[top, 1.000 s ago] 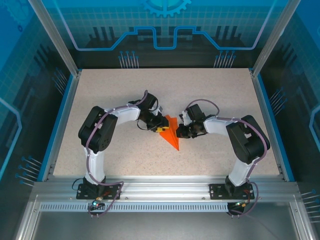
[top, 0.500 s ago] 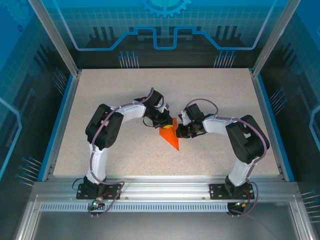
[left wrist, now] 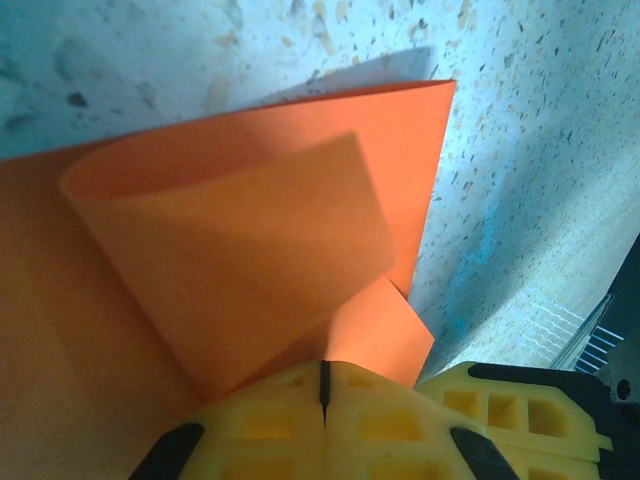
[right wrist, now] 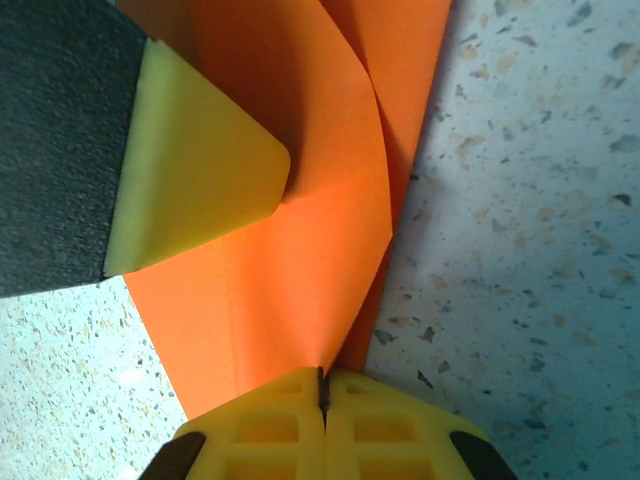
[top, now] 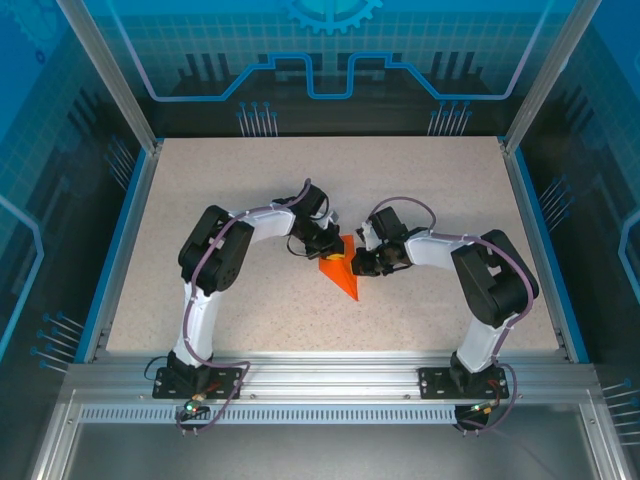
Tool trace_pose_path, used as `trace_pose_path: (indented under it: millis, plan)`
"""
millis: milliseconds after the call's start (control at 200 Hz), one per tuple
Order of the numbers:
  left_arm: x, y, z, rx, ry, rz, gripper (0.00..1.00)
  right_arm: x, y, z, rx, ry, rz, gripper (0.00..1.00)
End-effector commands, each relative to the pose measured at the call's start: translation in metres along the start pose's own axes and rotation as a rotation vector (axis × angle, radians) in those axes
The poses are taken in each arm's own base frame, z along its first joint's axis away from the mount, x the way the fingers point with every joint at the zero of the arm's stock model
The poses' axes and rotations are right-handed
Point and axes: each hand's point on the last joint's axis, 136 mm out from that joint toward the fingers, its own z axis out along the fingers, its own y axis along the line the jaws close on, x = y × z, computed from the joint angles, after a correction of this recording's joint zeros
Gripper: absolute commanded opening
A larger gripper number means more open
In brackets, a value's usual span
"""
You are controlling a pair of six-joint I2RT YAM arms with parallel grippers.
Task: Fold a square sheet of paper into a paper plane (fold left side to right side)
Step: Fourth fold the wing at the center of the table.
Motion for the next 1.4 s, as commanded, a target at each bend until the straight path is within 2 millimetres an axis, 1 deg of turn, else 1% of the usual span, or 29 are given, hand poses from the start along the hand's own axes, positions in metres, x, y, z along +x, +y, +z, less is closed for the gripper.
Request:
trace_pose_path:
  millis: [0,100,220,290,365,460,505,670,740,1055,1251,1396]
  plan:
    - [0.01,0.025,0.01,-0.067,0.027,-0.015,0.02,0.031,-0.026,0.011,0.119,0.114,0.018,0.02]
    - [0.014,0.031,0.012,-0.076,0.034,-0.026,0.02,0.019,-0.015,0.003,0.089,0.084,0.0,0.04]
    - [0.019,0.038,0.014,-0.083,0.04,-0.037,0.01,0.0,0.001,-0.016,0.051,0.028,-0.028,0.07]
    - [0.023,0.043,0.016,-0.086,0.042,-0.046,0.01,-0.01,0.011,-0.029,0.028,-0.01,-0.04,0.13]
    - [0.025,0.045,0.016,-0.088,0.043,-0.05,0.01,-0.015,0.018,-0.041,0.012,-0.038,-0.047,0.19]
    - [0.027,0.048,0.017,-0.09,0.043,-0.055,0.01,-0.011,0.027,-0.05,-0.027,-0.037,-0.051,0.2]
    - [0.027,0.048,0.016,-0.091,0.043,-0.055,0.01,-0.007,0.032,-0.051,-0.061,-0.025,-0.046,0.18]
    - [0.027,0.047,0.015,-0.096,0.04,-0.051,0.01,0.009,0.055,-0.041,-0.187,0.032,-0.027,0.11]
    - [0.027,0.047,0.015,-0.096,0.039,-0.049,0.01,0.013,0.059,-0.035,-0.215,0.056,-0.02,0.1]
    - [0.027,0.047,0.015,-0.1,0.04,-0.047,0.01,0.032,0.043,-0.008,-0.169,0.168,0.027,0.09]
    - [0.026,0.048,0.015,-0.103,0.039,-0.049,0.01,0.047,0.03,-0.002,-0.091,0.224,0.021,0.09]
    - [0.026,0.048,0.015,-0.105,0.04,-0.049,0.02,0.053,0.021,-0.001,-0.036,0.245,0.015,0.09]
